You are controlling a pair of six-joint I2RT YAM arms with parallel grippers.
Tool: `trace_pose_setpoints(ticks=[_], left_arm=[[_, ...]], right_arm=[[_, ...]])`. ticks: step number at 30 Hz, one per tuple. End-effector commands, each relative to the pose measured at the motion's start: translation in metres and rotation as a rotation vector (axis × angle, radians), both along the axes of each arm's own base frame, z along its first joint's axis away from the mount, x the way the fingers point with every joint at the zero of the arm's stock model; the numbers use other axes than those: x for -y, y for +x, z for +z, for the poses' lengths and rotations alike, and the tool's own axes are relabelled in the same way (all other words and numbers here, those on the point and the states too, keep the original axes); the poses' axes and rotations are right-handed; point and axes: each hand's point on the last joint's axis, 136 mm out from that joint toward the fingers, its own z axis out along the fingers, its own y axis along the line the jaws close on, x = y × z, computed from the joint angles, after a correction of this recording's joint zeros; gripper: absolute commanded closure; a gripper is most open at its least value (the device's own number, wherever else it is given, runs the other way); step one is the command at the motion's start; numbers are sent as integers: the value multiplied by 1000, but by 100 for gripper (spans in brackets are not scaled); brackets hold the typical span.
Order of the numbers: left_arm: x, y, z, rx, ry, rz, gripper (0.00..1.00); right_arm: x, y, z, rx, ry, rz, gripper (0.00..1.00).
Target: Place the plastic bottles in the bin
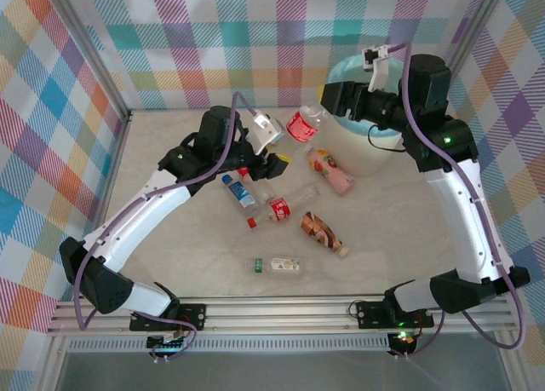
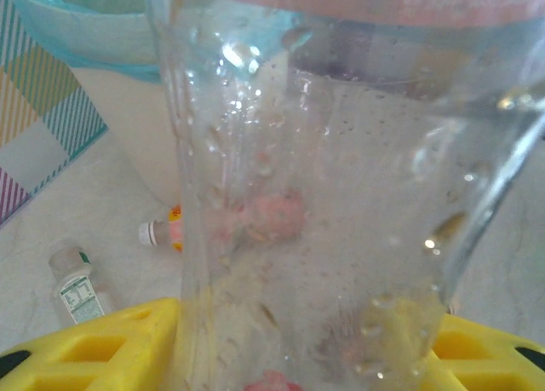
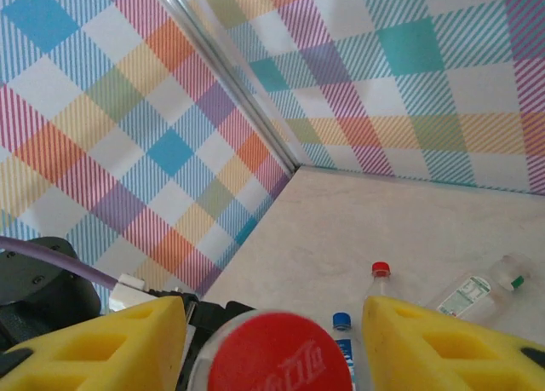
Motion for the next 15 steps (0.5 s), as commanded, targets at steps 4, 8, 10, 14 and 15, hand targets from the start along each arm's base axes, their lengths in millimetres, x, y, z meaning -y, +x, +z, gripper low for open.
trace_pose_setpoints(ticks=[4,8,10,14,15], left_arm=[[-5,-7,22,-9,-81,9,51],[-8,-6,21,-5,-76,22,46],[-10,-4,24,6,-79,39,39],[-15,2,33,25,-99,88,20],[-16,3,35,28,-100,95,16]], right_arm=[[-5,-11,21,18,67,58,58],[-7,-9,23,23,68,63,76],[-5,-8,27,38,62,53,81],[6,2,39,98,-1,-30,88],[11,6,43,120,-29,-62,90]])
